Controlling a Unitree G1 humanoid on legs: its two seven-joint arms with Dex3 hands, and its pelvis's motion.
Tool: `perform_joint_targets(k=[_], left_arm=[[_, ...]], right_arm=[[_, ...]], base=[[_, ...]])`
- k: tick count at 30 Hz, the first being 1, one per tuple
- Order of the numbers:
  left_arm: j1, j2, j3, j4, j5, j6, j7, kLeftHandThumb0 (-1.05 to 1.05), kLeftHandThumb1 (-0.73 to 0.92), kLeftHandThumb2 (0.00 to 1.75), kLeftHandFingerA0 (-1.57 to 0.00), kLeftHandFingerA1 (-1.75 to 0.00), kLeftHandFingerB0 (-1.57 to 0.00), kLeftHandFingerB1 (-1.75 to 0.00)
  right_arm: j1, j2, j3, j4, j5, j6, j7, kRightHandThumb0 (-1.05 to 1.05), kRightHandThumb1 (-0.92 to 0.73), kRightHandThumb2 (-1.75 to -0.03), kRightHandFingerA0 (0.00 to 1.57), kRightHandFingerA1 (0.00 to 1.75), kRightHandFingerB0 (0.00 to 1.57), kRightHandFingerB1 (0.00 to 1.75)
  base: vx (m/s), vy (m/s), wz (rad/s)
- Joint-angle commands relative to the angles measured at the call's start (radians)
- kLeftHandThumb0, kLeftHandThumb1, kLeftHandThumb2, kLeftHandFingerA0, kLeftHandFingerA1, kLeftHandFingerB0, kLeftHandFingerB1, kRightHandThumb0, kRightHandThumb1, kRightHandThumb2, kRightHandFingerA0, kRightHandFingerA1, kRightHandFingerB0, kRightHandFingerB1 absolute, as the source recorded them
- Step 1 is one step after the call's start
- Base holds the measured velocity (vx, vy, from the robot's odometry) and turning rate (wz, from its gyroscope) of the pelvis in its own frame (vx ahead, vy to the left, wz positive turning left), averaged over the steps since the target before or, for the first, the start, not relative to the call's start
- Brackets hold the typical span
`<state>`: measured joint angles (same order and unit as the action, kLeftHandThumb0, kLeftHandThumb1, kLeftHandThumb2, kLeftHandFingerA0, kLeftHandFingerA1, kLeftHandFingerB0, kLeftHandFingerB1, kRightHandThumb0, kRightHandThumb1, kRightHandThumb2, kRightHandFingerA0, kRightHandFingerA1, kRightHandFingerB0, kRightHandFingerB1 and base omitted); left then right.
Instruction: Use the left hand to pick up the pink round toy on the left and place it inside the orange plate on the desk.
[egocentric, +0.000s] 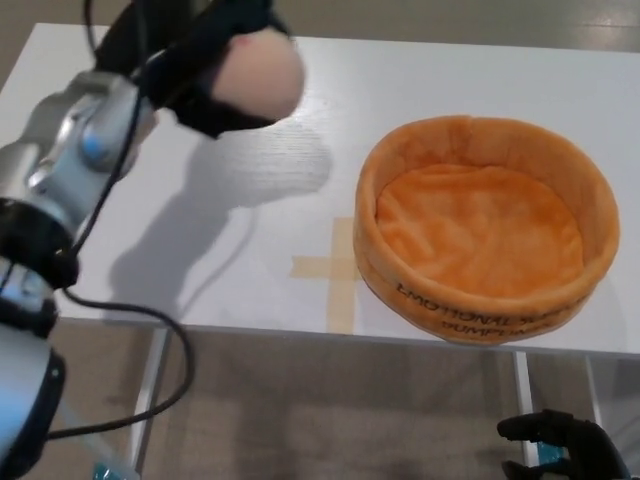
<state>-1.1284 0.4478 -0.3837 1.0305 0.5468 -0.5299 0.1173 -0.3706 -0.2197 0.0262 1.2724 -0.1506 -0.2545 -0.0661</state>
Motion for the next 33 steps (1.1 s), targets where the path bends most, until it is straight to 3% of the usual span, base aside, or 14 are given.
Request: perform_joint_targets(k=[1, 5, 7, 16, 17, 18, 19, 20, 21, 22, 23, 24, 30, 33], left_arm=[[-0.066, -0.089, -0.049, -0.036, 0.056, 0.049, -0.018, -0.24, 0.74, 0.62, -0.71, -1.61, -0.68, -1.23], [-0.084, -0.171, -0.09, -0.043, 0.081, 0.089, -0.029, -0.29, 0.7, 0.63, -0.72, -1.6, -0.81, -0.89], [-0.079, -0.211, -0.106, -0.036, 0.08, 0.1, -0.034, -0.21, 0.75, 0.62, -0.83, -1.55, -0.87, -0.91], [-0.046, -0.343, -0.147, 0.023, 0.065, 0.085, -0.085, -0.11, 0.69, 0.72, -0.88, -1.42, -0.9, -0.89], [-0.043, -0.348, -0.15, 0.028, 0.065, 0.081, -0.093, -0.13, 0.66, 0.65, -0.86, -1.48, -0.9, -0.67], [-0.038, -0.356, -0.15, 0.035, 0.054, 0.081, -0.127, -0.13, 0.65, 0.59, -0.8, -1.28, -0.64, -0.44], [-0.036, -0.36, -0.147, 0.038, 0.046, 0.083, -0.148, -0.13, 0.65, 0.59, -0.8, -1.28, -0.64, -0.44], [-0.042, -0.365, -0.149, 0.044, 0.039, 0.109, -0.208, -0.27, 0.43, 0.96, -0.11, -0.51, -0.09, -0.49], [-0.046, -0.368, -0.151, 0.049, 0.035, 0.128, -0.25, -0.27, 0.43, 0.96, -0.11, -0.51, -0.09, -0.49], [-0.053, -0.369, -0.161, 0.051, 0.042, 0.158, -0.302, -0.69, 0.47, 0.78, -0.06, -0.33, -0.09, -0.27], [-0.054, -0.37, -0.162, 0.05, 0.045, 0.161, -0.307, -0.69, 0.47, 0.78, -0.06, -0.33, -0.09, -0.27], [-0.052, -0.371, -0.165, 0.053, 0.047, 0.166, -0.32, -0.85, 0.5, 0.86, 0.0, 0.0, -0.04, -0.07], [-0.045, -0.371, -0.185, 0.052, 0.069, 0.177, -0.342, -0.95, 0.51, 0.98, 0.0, 0.0, 0.0, -0.03], [-0.044, -0.371, -0.188, 0.042, 0.067, 0.193, -0.359, -1.02, 0.65, 1.06, 0.0, 0.0, 0.0, -0.01]], right_arm=[[-0.004, 0.011, 0.007, 0.009, -0.013, 0.018, -0.004, -0.19, -0.59, -0.57, 0.58, 0.83, 0.57, 0.74], [-0.004, 0.019, 0.002, 0.009, -0.005, 0.011, -0.003, -0.17, -0.59, -0.57, 0.57, 0.85, 0.56, 0.75], [-0.003, 0.019, 0.003, 0.009, -0.005, 0.005, 0.0, -0.18, -0.58, -0.57, 0.57, 0.86, 0.57, 0.76], [-0.003, 0.019, 0.003, 0.008, -0.005, 0.0, 0.001, -0.18, -0.57, -0.58, 0.58, 0.86, 0.57, 0.77], [-0.003, 0.019, 0.004, 0.008, -0.007, 0.0, -0.001, -0.19, -0.57, -0.57, 0.59, 0.86, 0.57, 0.76], [-0.004, 0.018, 0.005, 0.01, -0.009, 0.003, -0.001, -0.19, -0.59, -0.57, 0.58, 0.85, 0.56, 0.75], [-0.005, 0.018, 0.005, 0.011, -0.008, 0.005, 0.001, -0.19, -0.59, -0.57, 0.58, 0.85, 0.56, 0.75], [-0.006, 0.02, 0.003, 0.011, -0.006, 0.006, 0.001, -0.18, -0.58, -0.57, 0.59, 0.86, 0.57, 0.76], [-0.007, 0.021, 0.002, 0.012, -0.005, 0.006, 0.001, -0.18, -0.58, -0.57, 0.59, 0.86, 0.57, 0.76], [-0.009, 0.022, 0.002, 0.013, -0.005, 0.011, -0.003, -0.19, -0.57, -0.57, 0.6, 0.86, 0.58, 0.76], [-0.009, 0.022, 0.002, 0.013, -0.005, 0.013, -0.004, -0.19, -0.57, -0.57, 0.6, 0.86, 0.58, 0.76], [-0.011, 0.025, 0.002, 0.011, -0.004, 0.014, -0.004, -0.18, -0.58, -0.57, 0.59, 0.86, 0.57, 0.76], [-0.014, 0.024, 0.008, 0.009, -0.01, 0.014, -0.001, -0.17, -0.59, -0.57, 0.57, 0.84, 0.56, 0.75], [-0.013, 0.024, 0.007, 0.01, -0.008, 0.01, -0.001, -0.16, -0.58, -0.57, 0.57, 0.85, 0.56, 0.76]], base=[[0.0, 0.0, 0.0], [0.0, 0.0, 0.0], [0.0, 0.0, 0.0], [0.0, 0.0, 0.0], [0.0, 0.0, 0.0], [0.0, 0.0, 0.0], [0.0, 0.0, 0.0], [0.0, 0.0, 0.0], [0.0, 0.0, 0.0], [0.0, 0.0, 0.0], [0.0, 0.0, 0.0], [0.0, 0.0, 0.0], [0.0, 0.0, 0.0], [0.0, 0.0, 0.0]])
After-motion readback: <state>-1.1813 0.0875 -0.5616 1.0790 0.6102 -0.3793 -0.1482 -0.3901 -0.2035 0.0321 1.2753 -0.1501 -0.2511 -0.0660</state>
